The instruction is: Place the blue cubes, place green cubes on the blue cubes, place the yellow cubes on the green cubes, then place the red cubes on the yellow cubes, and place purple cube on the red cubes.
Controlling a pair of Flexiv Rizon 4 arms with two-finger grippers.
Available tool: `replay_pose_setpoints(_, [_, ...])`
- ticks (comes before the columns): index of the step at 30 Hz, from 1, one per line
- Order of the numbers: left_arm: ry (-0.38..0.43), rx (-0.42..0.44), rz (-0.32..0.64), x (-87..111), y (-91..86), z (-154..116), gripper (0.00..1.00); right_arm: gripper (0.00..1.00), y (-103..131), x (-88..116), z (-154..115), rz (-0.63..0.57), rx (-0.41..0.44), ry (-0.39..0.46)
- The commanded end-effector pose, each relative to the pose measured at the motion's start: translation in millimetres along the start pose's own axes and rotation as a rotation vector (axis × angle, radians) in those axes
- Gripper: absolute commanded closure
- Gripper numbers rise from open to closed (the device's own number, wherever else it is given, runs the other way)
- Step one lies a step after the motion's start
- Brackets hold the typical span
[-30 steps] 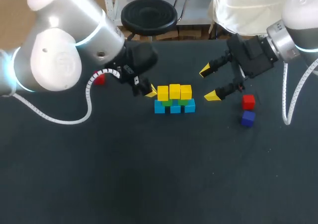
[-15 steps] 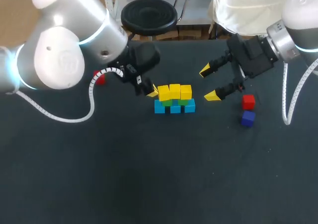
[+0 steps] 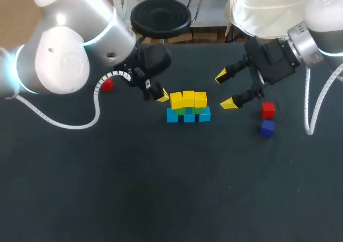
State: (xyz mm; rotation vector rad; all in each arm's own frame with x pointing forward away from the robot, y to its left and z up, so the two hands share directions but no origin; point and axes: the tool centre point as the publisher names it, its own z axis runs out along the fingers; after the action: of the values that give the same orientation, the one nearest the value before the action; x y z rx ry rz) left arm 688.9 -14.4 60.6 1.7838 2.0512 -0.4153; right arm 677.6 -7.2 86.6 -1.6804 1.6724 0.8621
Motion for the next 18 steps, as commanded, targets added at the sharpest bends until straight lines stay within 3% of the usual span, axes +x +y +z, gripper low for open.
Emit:
replay_pose_setpoints(1, [0.01, 0.003, 0.002, -2.2, 4.4, 2.6, 1.0, 0.0, 0.6, 0.2, -0.3, -0.001, 0.001, -0.002])
replay_pose_setpoints(18, [0.014, -0.003, 0.017, -7.1, 7.9, 4.1, 1.0, 0.0, 0.6, 0.2, -0.3, -0.001, 0.001, -0.002])
